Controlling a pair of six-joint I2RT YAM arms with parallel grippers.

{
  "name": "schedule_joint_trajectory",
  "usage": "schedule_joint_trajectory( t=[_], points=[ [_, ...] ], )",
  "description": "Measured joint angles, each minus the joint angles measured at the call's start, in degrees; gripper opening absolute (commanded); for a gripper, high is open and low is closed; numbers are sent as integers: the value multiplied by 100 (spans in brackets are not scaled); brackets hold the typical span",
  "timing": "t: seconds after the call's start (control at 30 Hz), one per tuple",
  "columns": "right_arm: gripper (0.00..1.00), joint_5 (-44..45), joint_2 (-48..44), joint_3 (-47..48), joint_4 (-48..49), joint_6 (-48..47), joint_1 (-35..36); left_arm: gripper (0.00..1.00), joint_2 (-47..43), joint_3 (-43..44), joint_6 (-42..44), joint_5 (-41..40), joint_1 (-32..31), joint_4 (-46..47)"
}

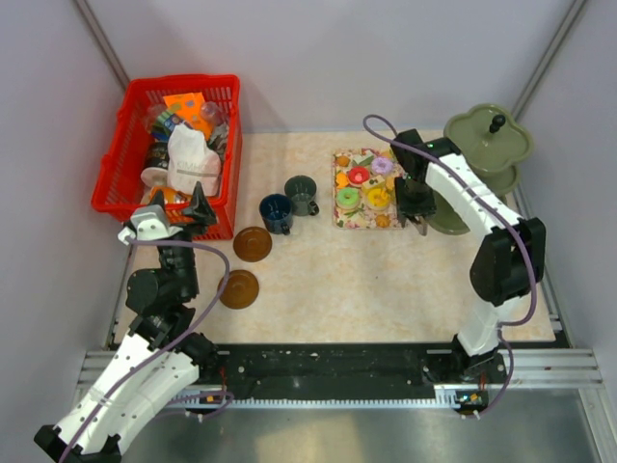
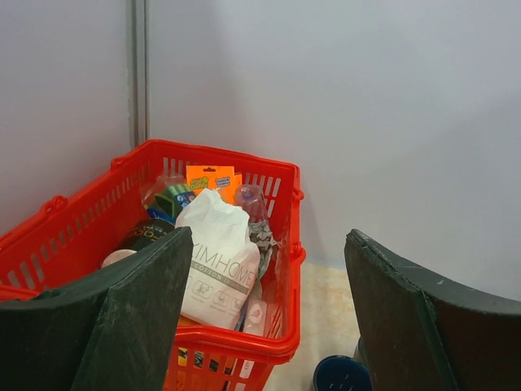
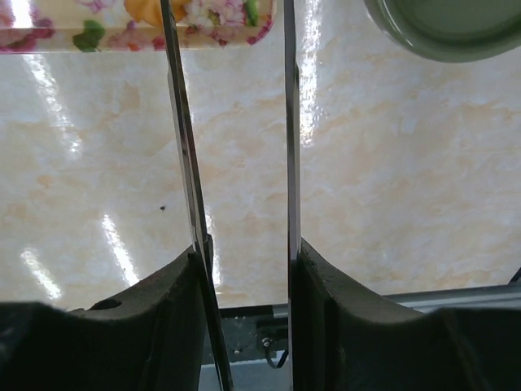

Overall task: Serve the afternoon tea
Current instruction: Pick up the desert from the tray, then place the desert on the desert table.

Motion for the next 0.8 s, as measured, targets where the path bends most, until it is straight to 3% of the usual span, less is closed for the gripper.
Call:
schedule_joint_trajectory(
  t=[0.5,0.8],
  points=[
    [40,-166,-640,2295,-595,-175,2,80,-24,0,0,0,0,11],
    [41,632,-811,3252,-595,-11,-85,80,-24,0,-2,0,0,9]
  ],
)
